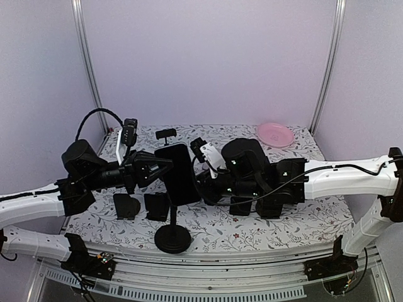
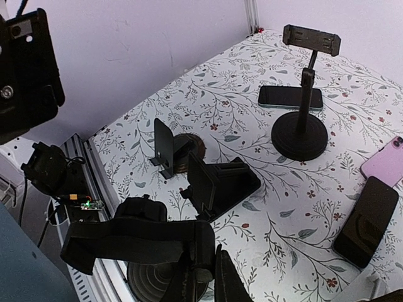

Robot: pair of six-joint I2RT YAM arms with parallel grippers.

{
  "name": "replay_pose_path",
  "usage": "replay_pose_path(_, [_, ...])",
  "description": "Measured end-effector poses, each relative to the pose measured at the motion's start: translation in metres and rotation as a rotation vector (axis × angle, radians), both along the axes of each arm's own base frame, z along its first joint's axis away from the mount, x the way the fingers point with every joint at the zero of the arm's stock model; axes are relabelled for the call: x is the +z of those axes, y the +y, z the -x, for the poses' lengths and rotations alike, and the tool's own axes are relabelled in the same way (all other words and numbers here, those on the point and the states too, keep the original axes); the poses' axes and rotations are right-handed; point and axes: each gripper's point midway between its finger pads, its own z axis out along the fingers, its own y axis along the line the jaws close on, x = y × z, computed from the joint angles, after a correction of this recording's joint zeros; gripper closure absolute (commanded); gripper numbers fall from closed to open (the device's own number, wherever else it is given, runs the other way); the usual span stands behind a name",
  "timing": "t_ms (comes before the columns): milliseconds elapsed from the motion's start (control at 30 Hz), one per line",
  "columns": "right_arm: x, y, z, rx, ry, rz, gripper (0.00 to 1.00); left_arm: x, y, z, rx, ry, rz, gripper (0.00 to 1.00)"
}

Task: Place the phone on the phone stand
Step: Install the phone on the phone stand.

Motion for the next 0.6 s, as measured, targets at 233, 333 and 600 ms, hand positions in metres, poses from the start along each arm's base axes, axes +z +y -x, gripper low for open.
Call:
replay_pose_path(233, [0.020, 0.006, 0.014, 0.074, 0.009, -0.077, 0.98, 0.008, -0.005, 0.011, -0.083, -0.051, 0.056, 1.00])
replay_pose_path(333, [0.029, 0.008, 0.018, 0.101, 0.007, -0.113, 0.98, 0.009, -0.007, 0.014, -0.111, -0.067, 0.067, 1.00])
replay_pose_path(600, [0.027, 0.009, 0.029, 0.156, 0.025, -0.132, 0.98, 0.004, -0.012, 0.017, -0.149, -0.071, 0.059, 1.00])
